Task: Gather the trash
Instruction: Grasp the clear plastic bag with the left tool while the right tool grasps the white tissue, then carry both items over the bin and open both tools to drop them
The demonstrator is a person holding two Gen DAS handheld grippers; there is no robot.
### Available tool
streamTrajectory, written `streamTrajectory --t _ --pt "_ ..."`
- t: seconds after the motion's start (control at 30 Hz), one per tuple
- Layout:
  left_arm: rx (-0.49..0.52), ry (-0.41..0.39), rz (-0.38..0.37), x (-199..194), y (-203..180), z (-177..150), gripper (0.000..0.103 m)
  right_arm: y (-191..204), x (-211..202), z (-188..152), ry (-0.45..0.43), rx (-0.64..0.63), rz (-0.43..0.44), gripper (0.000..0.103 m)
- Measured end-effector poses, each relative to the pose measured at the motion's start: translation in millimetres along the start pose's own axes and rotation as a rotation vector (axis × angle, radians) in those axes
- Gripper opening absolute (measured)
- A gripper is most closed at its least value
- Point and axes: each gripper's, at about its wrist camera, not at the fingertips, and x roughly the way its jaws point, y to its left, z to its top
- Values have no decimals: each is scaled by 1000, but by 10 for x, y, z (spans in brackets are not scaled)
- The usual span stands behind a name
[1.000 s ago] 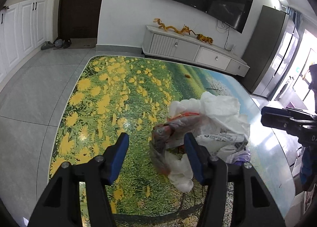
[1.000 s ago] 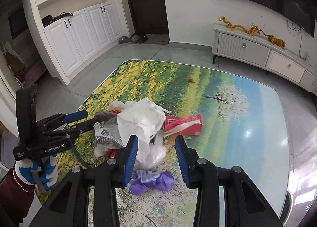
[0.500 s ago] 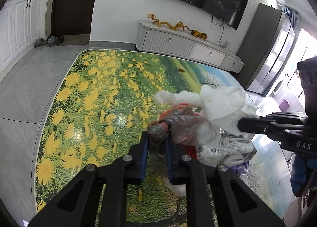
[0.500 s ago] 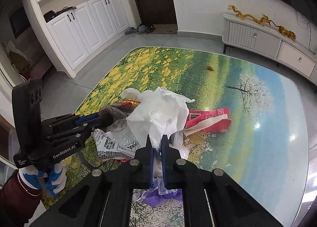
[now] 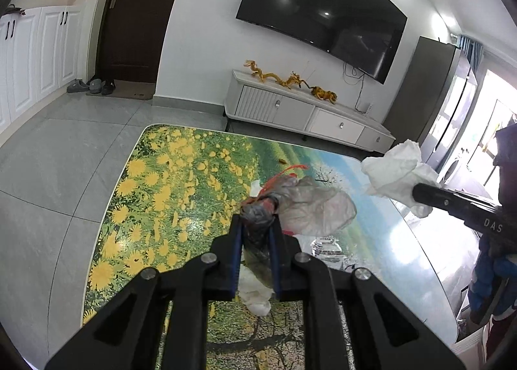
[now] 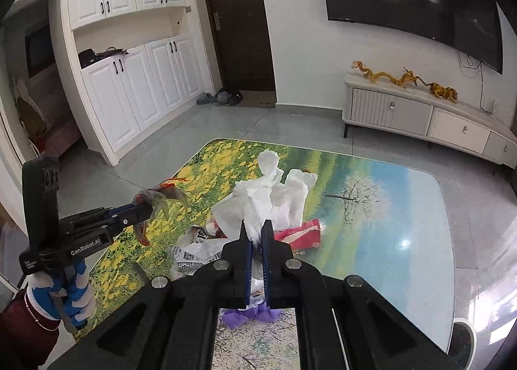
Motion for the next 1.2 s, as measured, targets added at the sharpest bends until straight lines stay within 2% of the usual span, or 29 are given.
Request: streamTrajectory --t 0.27,0.53,0.77,1.0,1.2 --pt "92 24 -40 65 -607 23 14 -487 -264 -240 6 75 -77 6" --pt "200 87 -110 359 -1386 -58 14 -1304 -716 -735 32 208 -185 6" --pt "353 180 -187 754 -2354 -226 14 -2142 -1187 -1426 33 393 -295 6" --pt "474 285 -259 1305 -3419 -447 14 -2846 -1344 -2041 72 535 -395 6" --pt "528 400 -305 1846 -4232 -716 16 -3354 -1396 -2398 103 623 -468 6"
